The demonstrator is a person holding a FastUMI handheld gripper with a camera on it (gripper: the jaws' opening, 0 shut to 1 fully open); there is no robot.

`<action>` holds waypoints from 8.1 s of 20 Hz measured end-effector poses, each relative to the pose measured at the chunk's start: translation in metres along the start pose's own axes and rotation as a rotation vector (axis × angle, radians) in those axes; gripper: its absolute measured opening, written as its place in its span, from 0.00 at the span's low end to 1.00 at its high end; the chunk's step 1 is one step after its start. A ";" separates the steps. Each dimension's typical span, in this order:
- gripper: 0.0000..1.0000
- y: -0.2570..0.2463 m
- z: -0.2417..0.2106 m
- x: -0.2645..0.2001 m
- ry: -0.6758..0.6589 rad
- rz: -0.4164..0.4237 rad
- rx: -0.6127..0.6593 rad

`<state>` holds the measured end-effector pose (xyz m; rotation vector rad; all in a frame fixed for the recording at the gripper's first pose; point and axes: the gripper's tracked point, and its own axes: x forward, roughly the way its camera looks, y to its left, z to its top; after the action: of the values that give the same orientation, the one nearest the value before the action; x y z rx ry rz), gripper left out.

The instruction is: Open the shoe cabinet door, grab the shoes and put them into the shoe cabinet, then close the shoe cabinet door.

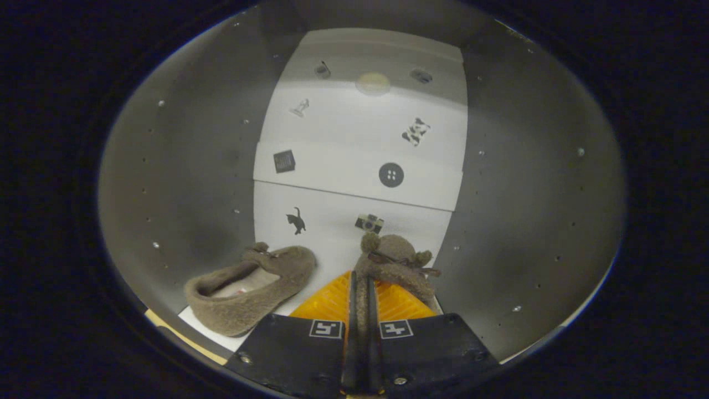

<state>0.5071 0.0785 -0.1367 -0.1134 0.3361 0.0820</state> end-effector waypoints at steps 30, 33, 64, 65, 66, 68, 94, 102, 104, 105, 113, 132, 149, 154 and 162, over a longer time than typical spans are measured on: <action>1.00 0.058 0.012 -0.163 -0.111 0.110 0.092; 1.00 0.066 -0.002 -0.212 -0.133 0.114 0.073; 1.00 -0.149 -0.051 -0.656 -0.258 0.109 0.105; 1.00 -0.165 -0.053 -0.656 -0.262 0.088 0.102; 1.00 -0.179 -0.054 -0.655 -0.271 0.075 0.101; 1.00 -0.200 -0.056 -0.647 -0.279 0.066 0.113; 1.00 -0.190 -0.152 -0.472 -0.036 0.192 0.083; 0.95 -0.139 -0.147 -0.464 -0.060 0.248 0.127; 0.95 -0.124 -0.145 -0.463 -0.063 0.272 0.146; 0.95 -0.118 -0.142 -0.462 -0.067 0.279 0.146; 0.95 -0.066 -0.133 -0.446 -0.086 0.265 0.131; 0.99 0.062 -0.100 -0.466 -0.334 0.129 -0.025; 0.99 -0.027 -0.164 -0.582 -0.267 0.098 0.116; 0.99 -0.069 -0.164 -0.609 -0.276 0.017 0.149; 0.99 -0.084 -0.152 -0.643 -0.319 0.007 0.157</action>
<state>-0.1385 -0.0634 -0.0563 0.0565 0.0237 0.0792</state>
